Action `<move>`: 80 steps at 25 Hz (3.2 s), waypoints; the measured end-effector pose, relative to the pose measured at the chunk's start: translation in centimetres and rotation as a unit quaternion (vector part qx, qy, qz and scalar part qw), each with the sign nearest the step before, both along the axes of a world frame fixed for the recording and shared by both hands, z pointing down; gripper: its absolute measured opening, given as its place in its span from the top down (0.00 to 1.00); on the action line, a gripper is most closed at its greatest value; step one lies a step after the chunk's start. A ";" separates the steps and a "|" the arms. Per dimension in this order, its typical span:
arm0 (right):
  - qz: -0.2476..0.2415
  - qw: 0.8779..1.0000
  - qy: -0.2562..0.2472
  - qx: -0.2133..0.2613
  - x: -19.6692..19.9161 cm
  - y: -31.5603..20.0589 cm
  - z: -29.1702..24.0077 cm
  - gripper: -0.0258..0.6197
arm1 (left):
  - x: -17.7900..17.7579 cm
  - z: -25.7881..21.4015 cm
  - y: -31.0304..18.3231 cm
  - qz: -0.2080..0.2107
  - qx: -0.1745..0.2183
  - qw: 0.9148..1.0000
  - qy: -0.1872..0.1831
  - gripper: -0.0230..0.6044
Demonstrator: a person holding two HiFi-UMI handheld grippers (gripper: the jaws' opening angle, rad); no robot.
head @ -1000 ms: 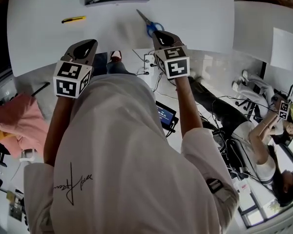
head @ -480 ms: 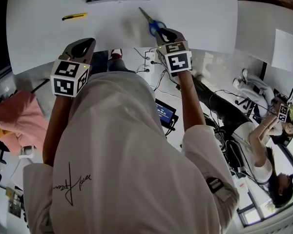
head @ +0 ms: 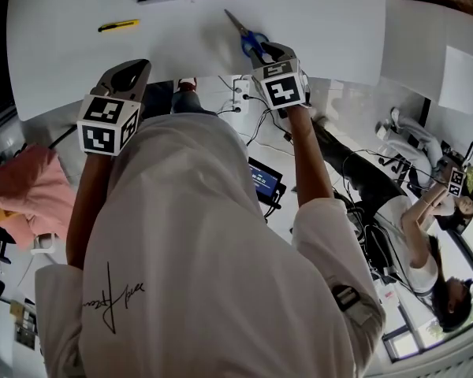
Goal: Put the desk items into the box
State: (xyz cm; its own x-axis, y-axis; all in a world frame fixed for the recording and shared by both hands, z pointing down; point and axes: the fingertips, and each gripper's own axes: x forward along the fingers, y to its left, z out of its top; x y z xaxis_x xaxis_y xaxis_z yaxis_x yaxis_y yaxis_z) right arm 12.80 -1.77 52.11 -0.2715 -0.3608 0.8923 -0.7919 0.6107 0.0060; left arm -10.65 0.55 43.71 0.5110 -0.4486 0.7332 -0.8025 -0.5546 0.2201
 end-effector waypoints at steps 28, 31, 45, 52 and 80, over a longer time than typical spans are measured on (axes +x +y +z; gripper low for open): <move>-0.001 0.998 0.010 -0.058 0.8 0.0 2.1 0.81 | -0.5 0.1 -0.4 0.004 -0.002 1.000 -0.005 0.95; 0.004 0.998 0.012 -0.062 0.9 0.3 2.2 0.82 | -0.5 0.1 -0.5 0.003 -0.002 1.000 -0.005 0.95; 0.033 0.999 -0.007 -0.039 0.9 0.5 2.4 0.82 | 0.1 0.3 -0.4 0.008 0.000 1.000 -0.008 0.95; 0.042 0.999 -0.013 -0.031 1.0 1.0 2.0 0.82 | 0.1 0.3 -0.2 0.012 0.002 1.000 -0.005 0.95; 0.061 0.997 -0.045 0.000 0.3 -0.4 -1.8 0.82 | 0.5 0.4 -0.5 0.006 -0.004 1.000 0.011 0.95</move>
